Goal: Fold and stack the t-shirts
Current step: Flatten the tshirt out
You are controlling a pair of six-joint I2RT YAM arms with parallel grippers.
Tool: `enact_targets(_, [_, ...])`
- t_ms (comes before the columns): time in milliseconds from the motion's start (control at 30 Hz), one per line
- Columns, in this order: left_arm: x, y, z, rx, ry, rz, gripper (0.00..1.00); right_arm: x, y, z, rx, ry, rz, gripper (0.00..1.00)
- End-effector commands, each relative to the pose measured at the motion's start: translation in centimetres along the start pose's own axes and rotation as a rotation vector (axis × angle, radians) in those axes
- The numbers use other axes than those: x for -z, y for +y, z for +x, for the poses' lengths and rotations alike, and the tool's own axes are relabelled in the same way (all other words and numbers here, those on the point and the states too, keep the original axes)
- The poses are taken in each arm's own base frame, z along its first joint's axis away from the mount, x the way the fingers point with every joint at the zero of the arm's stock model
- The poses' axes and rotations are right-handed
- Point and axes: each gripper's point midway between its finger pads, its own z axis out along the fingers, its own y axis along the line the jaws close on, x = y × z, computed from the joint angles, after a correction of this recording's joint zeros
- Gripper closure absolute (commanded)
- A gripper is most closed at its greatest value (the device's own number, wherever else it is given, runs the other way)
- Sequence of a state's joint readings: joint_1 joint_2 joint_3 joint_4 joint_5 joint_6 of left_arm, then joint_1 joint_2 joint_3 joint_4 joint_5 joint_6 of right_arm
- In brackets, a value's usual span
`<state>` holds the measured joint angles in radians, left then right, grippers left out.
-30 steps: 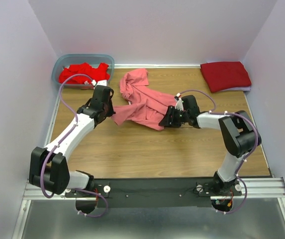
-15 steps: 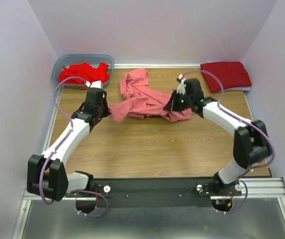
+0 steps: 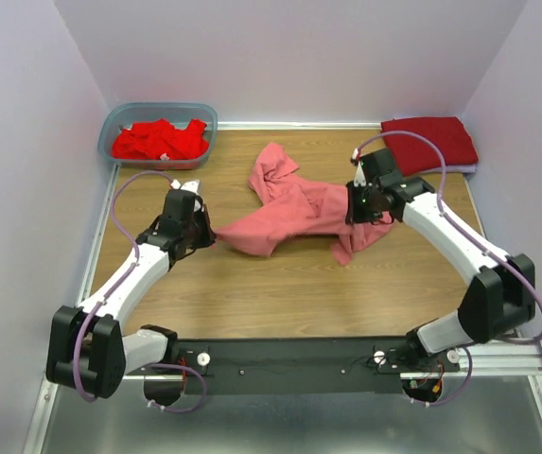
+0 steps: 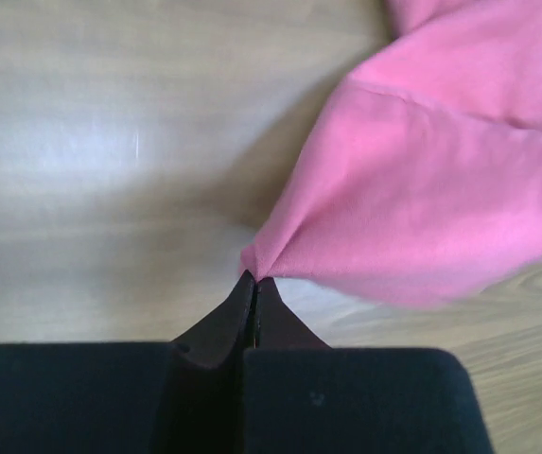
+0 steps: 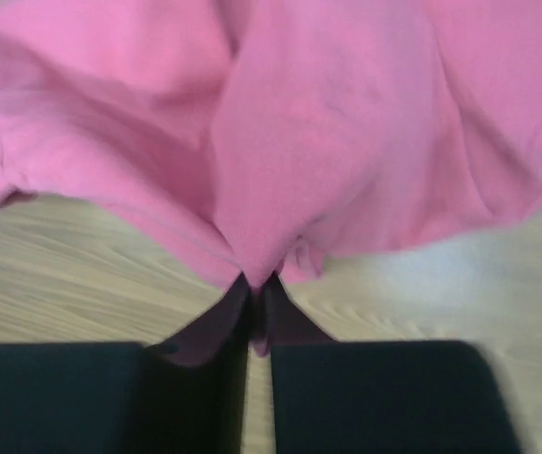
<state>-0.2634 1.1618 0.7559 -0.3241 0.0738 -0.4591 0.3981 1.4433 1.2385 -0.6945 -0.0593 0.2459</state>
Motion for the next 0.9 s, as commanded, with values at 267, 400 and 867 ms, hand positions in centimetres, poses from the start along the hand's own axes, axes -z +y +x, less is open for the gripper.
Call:
enact_targets(267, [-1.4,4.1,1.9,0.037,0.01,-0.188,0.61,-1.9,4.6,3.7,0.036,0.093,-0.259,0.5])
enact_targets(400, [-0.9,4.3,0.6,0.03,-0.027,-0.217,0.48,-2.4,7.2,3.8,0.046,0.072,-0.368,0.48])
enact_targets(867, [-2.0,5.2,6.4,0.023,0.177,-0.312,0.48,-6.0,8.1,5.4,0.026,0.104,-0.41,0.48])
